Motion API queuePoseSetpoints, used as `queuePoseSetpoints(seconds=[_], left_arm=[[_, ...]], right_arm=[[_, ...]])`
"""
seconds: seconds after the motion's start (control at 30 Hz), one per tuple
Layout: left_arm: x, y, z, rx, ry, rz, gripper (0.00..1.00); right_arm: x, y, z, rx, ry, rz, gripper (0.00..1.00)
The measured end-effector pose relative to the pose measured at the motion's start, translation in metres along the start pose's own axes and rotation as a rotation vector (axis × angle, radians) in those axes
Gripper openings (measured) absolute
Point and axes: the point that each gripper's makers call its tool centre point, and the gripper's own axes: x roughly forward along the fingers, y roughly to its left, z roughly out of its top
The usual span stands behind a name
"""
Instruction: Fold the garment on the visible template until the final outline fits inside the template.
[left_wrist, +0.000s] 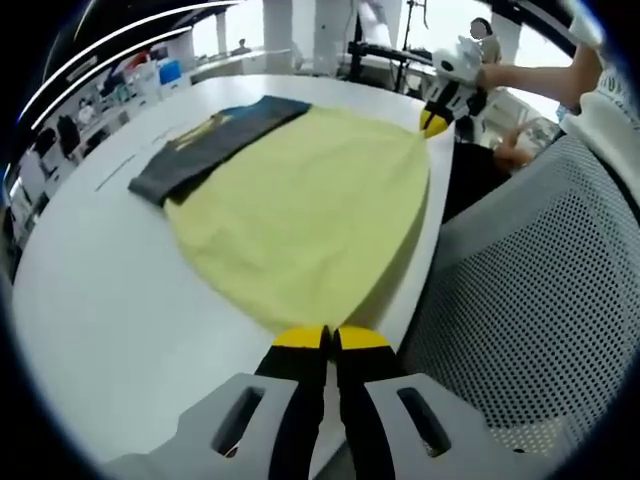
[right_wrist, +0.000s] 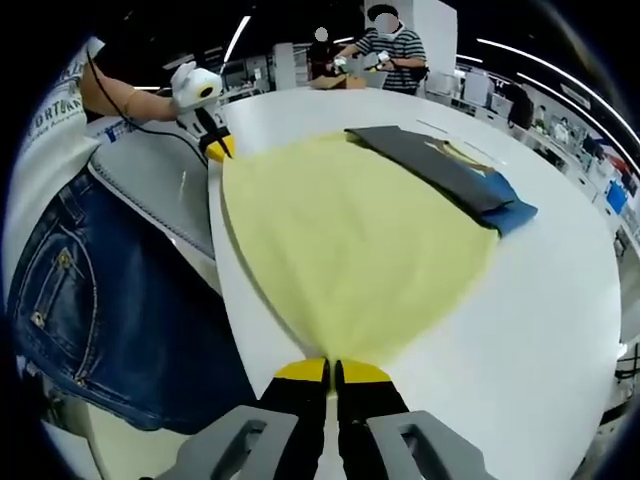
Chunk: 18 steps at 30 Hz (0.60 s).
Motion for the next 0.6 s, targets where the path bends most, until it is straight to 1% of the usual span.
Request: queuePoseSetpoints(seconds=[0.17,0.33,0.4,0.43,0.6], left_arm=[[-0.005,-0.008,-0.003,-0.002,0.001,-0.003,0.0],[-0.01,-0.016,-0.008,-0.029,0.001,-0.015,0.0],[-0.011,-0.019,-0.01,-0.065,0.004,-0.015,0.0],[-0.012,-0.02,-0.01,-0.071,0.003,-0.019,0.0],[-0.015,-0.024,-0.012,-0.075,0.008,-0.023,0.0]], right_arm=[[-0.002,0.009,-0.002,0.027,-0.002,0.014,0.0],[-0.003,0.021,-0.006,0.044,-0.001,0.029,0.0],[-0.003,0.024,-0.007,0.052,-0.004,0.032,0.0],[-0.004,0.025,-0.007,0.055,-0.004,0.034,0.0],[-0.007,0.032,-0.007,0.067,-0.012,0.04,0.0]])
